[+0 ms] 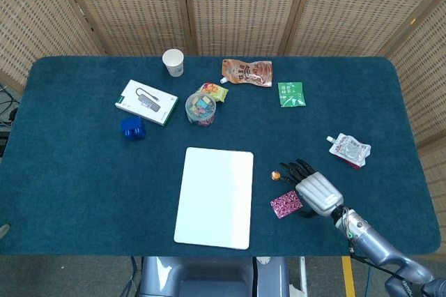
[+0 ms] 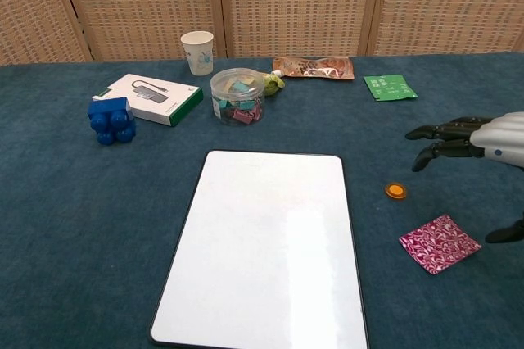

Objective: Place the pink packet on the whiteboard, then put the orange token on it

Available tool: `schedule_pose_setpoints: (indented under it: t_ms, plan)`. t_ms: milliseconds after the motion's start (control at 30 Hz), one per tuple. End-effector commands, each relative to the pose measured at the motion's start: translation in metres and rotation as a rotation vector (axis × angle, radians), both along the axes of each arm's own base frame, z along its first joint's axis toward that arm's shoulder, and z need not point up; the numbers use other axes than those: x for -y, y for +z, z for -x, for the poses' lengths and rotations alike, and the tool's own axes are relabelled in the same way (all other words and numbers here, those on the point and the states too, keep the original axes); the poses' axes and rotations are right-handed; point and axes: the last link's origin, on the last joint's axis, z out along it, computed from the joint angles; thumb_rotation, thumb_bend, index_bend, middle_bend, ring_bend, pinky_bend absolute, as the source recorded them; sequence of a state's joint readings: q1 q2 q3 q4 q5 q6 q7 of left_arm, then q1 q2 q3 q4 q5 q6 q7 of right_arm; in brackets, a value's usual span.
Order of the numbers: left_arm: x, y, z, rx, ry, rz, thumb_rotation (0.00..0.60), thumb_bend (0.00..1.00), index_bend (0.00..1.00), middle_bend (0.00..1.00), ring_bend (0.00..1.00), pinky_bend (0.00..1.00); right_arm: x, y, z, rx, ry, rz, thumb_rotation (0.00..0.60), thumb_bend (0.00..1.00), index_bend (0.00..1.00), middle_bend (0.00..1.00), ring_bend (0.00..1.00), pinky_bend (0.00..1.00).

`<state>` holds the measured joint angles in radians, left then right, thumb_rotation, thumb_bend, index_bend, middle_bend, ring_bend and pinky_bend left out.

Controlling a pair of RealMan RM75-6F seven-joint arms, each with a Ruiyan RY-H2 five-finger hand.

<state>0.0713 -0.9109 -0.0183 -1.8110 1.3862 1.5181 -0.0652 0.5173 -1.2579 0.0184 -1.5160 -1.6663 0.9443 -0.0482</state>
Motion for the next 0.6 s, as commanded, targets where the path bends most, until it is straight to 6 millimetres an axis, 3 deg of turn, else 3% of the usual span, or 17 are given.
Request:
schedule_pose_setpoints:
  t_ms: [33,600]
  plan:
    - [0.0,0.0,0.0,0.001,-0.002,-0.001,0.6,0.02,0.0,0.0,0.0,0.0,0.001,-0.007,-0.002,-0.015,-0.001,-0.008,0.6,0.18,0.29,0.0,0.0,0.0]
    - [0.0,-0.001,-0.001,0.005,0.0,0.007,0.6,0.03,0.0,0.0,0.0,0.0,0.002,-0.03,-0.002,-0.117,0.035,-0.019,0.6,0.19,0.3,0.0,0.0,0.0]
